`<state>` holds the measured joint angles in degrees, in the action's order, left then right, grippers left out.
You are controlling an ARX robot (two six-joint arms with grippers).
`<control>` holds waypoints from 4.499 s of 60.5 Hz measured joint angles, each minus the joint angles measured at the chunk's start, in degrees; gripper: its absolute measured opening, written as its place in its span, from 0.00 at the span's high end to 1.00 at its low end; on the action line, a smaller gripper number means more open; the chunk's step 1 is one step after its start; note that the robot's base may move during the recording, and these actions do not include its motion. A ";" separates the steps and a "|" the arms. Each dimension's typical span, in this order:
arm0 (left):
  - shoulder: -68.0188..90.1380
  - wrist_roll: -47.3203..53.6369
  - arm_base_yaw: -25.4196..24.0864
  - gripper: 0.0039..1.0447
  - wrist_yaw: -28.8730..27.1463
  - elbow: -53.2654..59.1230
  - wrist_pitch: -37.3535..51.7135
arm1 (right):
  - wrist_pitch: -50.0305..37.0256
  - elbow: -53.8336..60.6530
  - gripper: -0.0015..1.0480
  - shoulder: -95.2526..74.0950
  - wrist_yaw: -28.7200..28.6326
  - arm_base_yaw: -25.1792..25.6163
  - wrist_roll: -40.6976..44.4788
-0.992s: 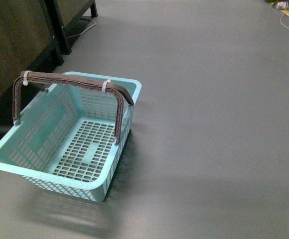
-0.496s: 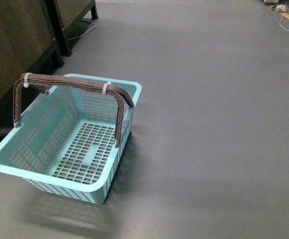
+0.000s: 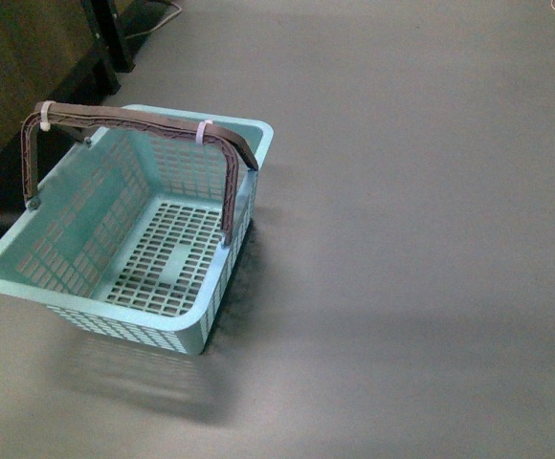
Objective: Pick lemon and mango into basket
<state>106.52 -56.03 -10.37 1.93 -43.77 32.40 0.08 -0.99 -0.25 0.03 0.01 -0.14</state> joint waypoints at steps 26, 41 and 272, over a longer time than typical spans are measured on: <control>20.13 -14.25 10.56 0.06 2.62 -25.57 -8.11 | 0.00 0.00 0.08 0.00 0.00 0.00 0.00; 27.93 -18.27 13.09 0.06 2.99 -34.71 -12.50 | 0.00 0.00 0.08 0.00 0.00 0.00 0.00; -53.92 -31.45 18.95 0.85 -11.91 1.03 -32.54 | 0.00 0.00 0.08 0.00 -0.02 0.00 0.00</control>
<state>52.60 -87.48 8.58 -9.98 -42.74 -0.14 0.08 -0.99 -0.25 0.01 0.01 -0.14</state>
